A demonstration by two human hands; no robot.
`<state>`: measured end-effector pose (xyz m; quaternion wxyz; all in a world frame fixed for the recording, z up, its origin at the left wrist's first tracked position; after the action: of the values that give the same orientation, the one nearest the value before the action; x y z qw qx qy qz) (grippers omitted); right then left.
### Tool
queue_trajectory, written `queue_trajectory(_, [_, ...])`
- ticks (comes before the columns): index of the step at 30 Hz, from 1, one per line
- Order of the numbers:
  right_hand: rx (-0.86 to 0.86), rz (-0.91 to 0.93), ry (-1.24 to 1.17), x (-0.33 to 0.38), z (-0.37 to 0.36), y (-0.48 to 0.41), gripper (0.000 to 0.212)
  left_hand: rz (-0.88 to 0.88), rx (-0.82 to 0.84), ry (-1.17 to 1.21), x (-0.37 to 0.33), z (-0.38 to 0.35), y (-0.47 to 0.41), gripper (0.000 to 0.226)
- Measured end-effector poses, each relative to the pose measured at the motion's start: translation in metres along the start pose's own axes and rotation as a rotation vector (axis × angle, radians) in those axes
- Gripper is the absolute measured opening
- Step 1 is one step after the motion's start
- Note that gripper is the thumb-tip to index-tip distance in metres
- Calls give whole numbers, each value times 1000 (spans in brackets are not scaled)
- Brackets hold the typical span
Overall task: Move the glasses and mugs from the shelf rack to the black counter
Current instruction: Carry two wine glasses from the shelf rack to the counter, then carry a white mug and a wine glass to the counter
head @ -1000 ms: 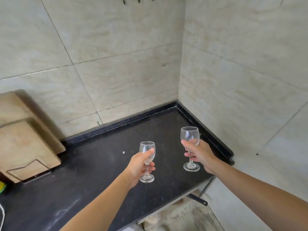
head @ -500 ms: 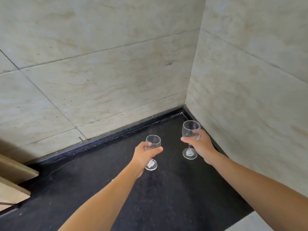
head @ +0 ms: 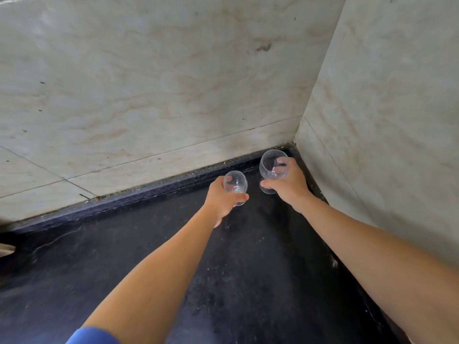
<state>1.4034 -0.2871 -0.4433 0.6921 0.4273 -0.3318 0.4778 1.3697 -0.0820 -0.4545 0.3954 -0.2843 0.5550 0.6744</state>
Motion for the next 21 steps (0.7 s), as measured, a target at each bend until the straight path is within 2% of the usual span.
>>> queue_trajectory(4, [20, 9, -2, -2, -5, -17, 76, -20, -17, 15, -9, -13, -19, 57])
queue_trajectory(7, [52, 14, 5, -5, -7, -23, 75, -31, -24, 9, -14, -17, -29, 60])
queue_trajectory(11, [72, -115, 19, -36, -4, -11, 71, 9, -43, -15, -6, -13, -25, 71])
queue_trajectory(13, [48, -193, 163, -56, 3, 5, 59, 49, -81, -68, 6, -1, -11, 69])
queue_trajectory(15, [81, -194, 344, -64, 2, 26, 41, 71, -103, -147, 19, 15, 11, 56])
queue_trajectory(18, [230, -99, 532, -47, -26, 61, 30, 89, -106, -288, 39, 46, 55, 38])
queue_trajectory(21, [438, 88, 697, -10, -74, 103, 29, 90, -98, -433, 62, 82, 108, 33])
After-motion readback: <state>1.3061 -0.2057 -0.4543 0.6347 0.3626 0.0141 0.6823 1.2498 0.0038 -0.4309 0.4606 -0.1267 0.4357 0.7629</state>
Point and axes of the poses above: each hand's wrist, its own y-axis away from the middle knuckle, its own z-axis out of the back of the hand, x = y × z, the point moved 10 cm from there along -y, towards the middle knuckle, and after that the axes turned 1 degree about -x, right-handed, at the moved point
